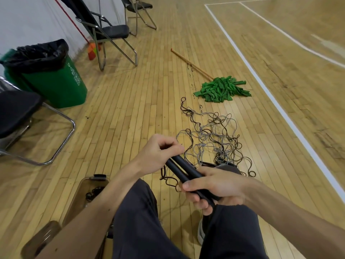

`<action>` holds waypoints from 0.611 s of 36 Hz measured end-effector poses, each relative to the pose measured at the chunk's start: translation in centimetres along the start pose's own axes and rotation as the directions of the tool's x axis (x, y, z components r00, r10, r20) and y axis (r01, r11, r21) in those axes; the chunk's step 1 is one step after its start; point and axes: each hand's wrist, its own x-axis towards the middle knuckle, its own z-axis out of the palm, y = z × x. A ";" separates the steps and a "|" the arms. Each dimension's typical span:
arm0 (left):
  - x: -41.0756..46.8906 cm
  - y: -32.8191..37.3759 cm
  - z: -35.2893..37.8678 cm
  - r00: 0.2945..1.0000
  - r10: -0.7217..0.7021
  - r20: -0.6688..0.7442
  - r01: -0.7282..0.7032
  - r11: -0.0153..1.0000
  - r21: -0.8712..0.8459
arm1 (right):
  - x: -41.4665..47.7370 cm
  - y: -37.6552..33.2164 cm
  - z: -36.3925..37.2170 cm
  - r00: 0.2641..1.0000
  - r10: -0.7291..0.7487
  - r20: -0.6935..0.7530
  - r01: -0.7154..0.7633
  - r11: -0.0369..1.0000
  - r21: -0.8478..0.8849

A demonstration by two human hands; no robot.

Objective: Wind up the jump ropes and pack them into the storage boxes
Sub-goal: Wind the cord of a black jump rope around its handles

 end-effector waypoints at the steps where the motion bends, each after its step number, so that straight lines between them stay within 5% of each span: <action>1: 0.0 0.3 0.1 1.000 -0.009 0.010 0.009 0.997 -0.080 | 0.0 -0.1 0.1 1.000 -0.020 0.024 0.020 1.000 0.017; 6: 0.2 1.3 1.1 0.991 -0.132 -0.016 0.114 0.911 -0.397 | -0.1 -0.6 1.0 0.988 -0.121 0.100 0.107 0.985 0.138; 11: 0.6 1.4 3.0 0.982 -0.190 -0.011 0.121 0.666 -0.736 | -0.3 -1.1 1.6 0.979 -0.188 0.079 0.170 0.965 0.199; 18: 0.1 1.6 6.8 0.841 -0.463 -0.279 0.172 0.718 -0.675 | -0.8 -2.0 1.0 0.961 -0.264 -0.079 0.274 0.947 0.165; 20: 0.2 1.6 7.4 0.845 -0.424 -0.326 0.123 0.747 -0.653 | -0.9 -2.2 0.4 0.953 -0.267 -0.143 0.282 0.955 0.097; 22: 0.0 1.0 7.4 0.868 -0.306 -0.391 0.102 0.881 -0.462 | -1.1 -2.1 -0.1 0.947 -0.259 -0.189 0.267 0.964 0.015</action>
